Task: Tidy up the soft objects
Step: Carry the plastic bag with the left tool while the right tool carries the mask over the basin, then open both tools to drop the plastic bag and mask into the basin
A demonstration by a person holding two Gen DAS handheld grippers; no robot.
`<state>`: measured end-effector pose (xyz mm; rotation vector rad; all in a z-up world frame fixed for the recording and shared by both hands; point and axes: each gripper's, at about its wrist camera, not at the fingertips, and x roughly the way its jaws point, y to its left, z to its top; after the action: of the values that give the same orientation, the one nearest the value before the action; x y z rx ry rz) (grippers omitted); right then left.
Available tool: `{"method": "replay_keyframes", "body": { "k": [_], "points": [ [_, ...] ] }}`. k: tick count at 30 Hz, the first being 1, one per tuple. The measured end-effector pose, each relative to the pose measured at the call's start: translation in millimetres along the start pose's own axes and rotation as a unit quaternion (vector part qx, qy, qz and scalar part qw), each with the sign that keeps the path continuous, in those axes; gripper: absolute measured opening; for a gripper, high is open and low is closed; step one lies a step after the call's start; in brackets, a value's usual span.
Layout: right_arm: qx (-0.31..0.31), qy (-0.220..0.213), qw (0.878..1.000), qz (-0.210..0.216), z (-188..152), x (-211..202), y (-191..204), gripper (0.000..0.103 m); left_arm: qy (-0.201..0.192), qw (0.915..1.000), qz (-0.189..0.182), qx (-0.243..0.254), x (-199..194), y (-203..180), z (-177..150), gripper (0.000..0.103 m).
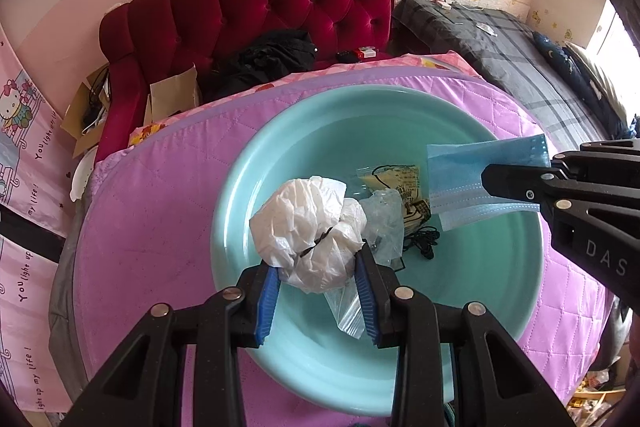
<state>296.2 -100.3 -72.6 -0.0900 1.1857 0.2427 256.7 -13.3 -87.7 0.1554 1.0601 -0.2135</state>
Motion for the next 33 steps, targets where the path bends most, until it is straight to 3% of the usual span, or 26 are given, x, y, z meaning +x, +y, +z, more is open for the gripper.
{"method": "replay_keyframes", "body": {
  "k": [11,14,16,17,18,19,22,26,33],
  "points": [
    [0.007,0.006,1.0,0.006,6.8,11.9,-1.2,0.003,0.01,0.9999,0.0,0.002,21.3,3.5,8.3,0.041],
    [0.007,0.004,1.0,0.005,8.1,12.1,-0.3,0.005,0.014,0.9999,0.003,-0.002,24.2,4.3,9.3,0.049],
    [0.005,0.001,1.0,0.007,8.1,10.3,1.0,0.02,0.014,0.9999,0.002,-0.004,24.0,3.7,9.4,0.066],
    [0.005,-0.003,1.0,0.007,8.2,8.7,0.7,0.038,0.014,0.9999,0.004,-0.004,23.7,3.1,9.5,0.07],
    [0.007,-0.008,1.0,0.007,8.1,6.8,0.1,0.046,0.012,0.9999,0.006,-0.003,23.1,2.7,9.9,0.08],
    [0.01,-0.013,1.0,0.005,7.9,5.0,-0.7,0.048,0.011,0.9999,0.007,-0.003,22.6,2.6,9.9,0.09],
    [0.016,-0.013,1.0,-0.006,8.1,3.7,-2.6,0.066,0.006,0.9998,0.017,-0.007,20.3,2.7,10.3,0.103],
    [0.026,-0.013,1.0,-0.009,4.4,3.1,-6.5,0.1,-0.006,0.9995,0.029,-0.01,14.9,4.4,7.9,0.103],
    [0.021,-0.01,1.0,-0.019,-8.4,-2.9,-5.0,0.103,-0.012,0.9991,0.036,-0.021,5.5,5.0,-0.9,0.103]
  ]
}}
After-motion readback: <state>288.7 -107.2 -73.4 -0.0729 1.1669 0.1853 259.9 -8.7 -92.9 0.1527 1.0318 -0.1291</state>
